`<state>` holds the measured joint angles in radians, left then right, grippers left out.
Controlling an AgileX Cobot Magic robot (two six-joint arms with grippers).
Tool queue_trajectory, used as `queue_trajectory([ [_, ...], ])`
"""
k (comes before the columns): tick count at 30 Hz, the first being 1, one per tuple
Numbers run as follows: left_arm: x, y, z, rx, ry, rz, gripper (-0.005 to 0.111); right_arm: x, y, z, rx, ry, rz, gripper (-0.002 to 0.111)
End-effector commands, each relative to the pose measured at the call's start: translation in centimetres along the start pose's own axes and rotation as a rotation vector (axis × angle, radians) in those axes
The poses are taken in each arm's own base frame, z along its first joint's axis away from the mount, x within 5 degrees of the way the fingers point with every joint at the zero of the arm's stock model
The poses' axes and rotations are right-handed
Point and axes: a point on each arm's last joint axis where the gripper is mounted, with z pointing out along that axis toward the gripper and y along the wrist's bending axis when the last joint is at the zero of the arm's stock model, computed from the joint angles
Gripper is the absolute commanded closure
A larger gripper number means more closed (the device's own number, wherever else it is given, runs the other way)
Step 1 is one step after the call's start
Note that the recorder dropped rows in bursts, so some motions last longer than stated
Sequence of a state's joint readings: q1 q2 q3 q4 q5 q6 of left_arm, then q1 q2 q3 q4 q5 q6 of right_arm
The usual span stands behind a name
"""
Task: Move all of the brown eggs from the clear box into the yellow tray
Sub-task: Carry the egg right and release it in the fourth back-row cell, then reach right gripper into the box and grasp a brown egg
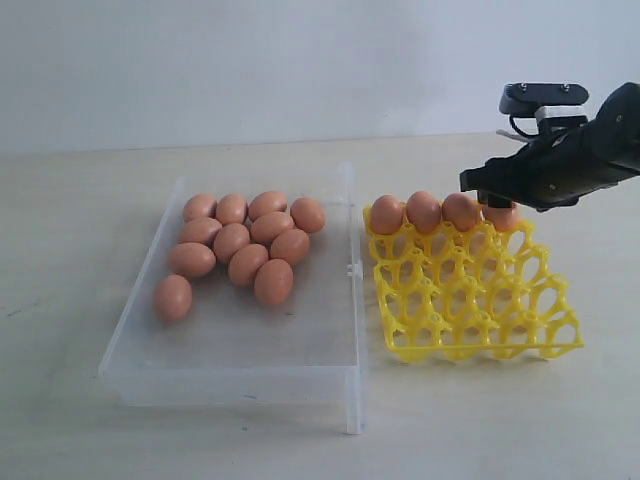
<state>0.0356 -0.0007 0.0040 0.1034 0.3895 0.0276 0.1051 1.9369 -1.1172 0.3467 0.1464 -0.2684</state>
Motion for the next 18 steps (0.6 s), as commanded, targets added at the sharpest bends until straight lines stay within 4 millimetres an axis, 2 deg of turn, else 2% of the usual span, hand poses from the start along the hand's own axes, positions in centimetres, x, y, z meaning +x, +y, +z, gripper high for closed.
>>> queue_trajectory([
  [1, -0.2, 0.0, 0.0, 0.006, -0.013, -0.005, 0.107, -0.5, 1.3, -1.2, -0.032, 0.009, 0.029, 0.054],
  [4, -0.2, 0.0, 0.0, 0.006, -0.013, -0.005, 0.107, -1.1, 3.8, -3.0, -0.081, -0.015, -0.044, 0.070],
  [6, -0.2, 0.0, 0.0, 0.006, -0.013, -0.005, 0.107, -1.5, 6.0, -4.3, -0.126, -0.029, -0.095, 0.087],
  [8, -0.2, 0.0, 0.0, 0.006, -0.013, -0.005, 0.107, -1.6, 9.1, -5.5, -0.194, -0.008, -0.159, 0.108],
  [12, -0.2, 0.0, 0.0, 0.006, -0.013, -0.005, 0.107, -1.5, 15.8, -7.0, -0.369, 0.066, -0.356, 0.108],
  [14, -0.2, 0.0, 0.0, 0.006, -0.013, -0.005, 0.107, -1.4, 18.9, -7.1, -0.456, 0.127, -0.427, 0.108],
  [18, -0.2, 0.0, 0.0, 0.006, -0.013, -0.005, 0.107, -1.0, 23.3, -5.6, -0.539, 0.280, -0.480, 0.106],
])
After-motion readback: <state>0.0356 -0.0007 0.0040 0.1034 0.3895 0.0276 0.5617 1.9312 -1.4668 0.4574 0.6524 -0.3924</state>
